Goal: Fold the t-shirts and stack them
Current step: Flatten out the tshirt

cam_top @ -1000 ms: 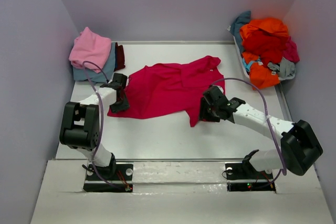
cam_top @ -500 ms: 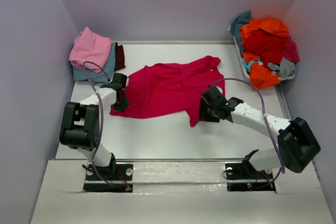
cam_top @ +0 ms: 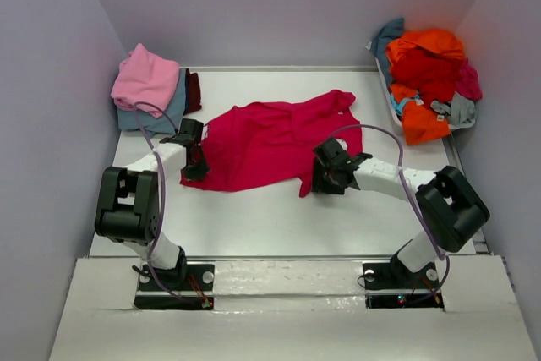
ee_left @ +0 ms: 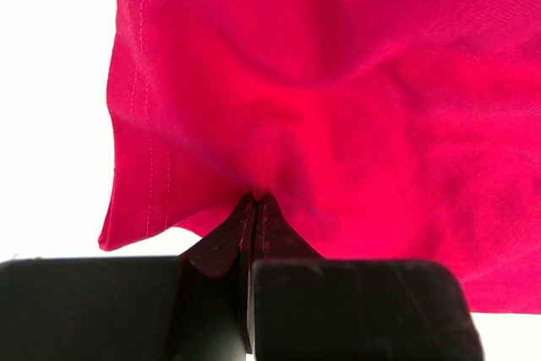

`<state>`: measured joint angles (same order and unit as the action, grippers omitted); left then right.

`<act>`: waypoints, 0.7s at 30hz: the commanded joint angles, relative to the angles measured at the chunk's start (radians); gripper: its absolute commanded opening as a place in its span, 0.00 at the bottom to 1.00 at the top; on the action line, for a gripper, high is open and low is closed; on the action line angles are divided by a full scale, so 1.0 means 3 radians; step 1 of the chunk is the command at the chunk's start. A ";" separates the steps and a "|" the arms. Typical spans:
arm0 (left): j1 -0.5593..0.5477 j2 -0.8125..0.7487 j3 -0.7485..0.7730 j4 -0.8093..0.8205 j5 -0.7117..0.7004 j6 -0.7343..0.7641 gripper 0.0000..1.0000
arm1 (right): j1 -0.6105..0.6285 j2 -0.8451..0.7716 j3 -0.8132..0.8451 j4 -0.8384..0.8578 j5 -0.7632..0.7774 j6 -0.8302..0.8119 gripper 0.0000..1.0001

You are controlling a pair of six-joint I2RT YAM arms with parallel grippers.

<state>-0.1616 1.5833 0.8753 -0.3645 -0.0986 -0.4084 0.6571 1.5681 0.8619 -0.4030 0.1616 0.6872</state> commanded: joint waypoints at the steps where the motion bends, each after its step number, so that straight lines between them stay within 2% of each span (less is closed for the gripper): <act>1: -0.0014 -0.0067 -0.0105 -0.0150 0.0180 0.0001 0.06 | 0.0034 -0.0026 0.0205 0.0004 0.0060 -0.0015 0.56; 10: -0.0014 -0.0031 -0.0131 -0.0104 0.0191 0.0011 0.06 | 0.0034 -0.0410 0.0353 -0.0333 0.0156 -0.0010 0.58; 21: -0.0014 -0.0047 -0.0116 -0.0120 0.0180 0.0022 0.06 | 0.0034 -0.0042 0.0364 -0.0140 0.0039 0.0000 0.59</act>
<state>-0.1616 1.5795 0.8700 -0.3611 -0.0788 -0.4076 0.6571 1.5105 0.9508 -0.4854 0.1787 0.6853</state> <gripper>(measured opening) 0.079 0.591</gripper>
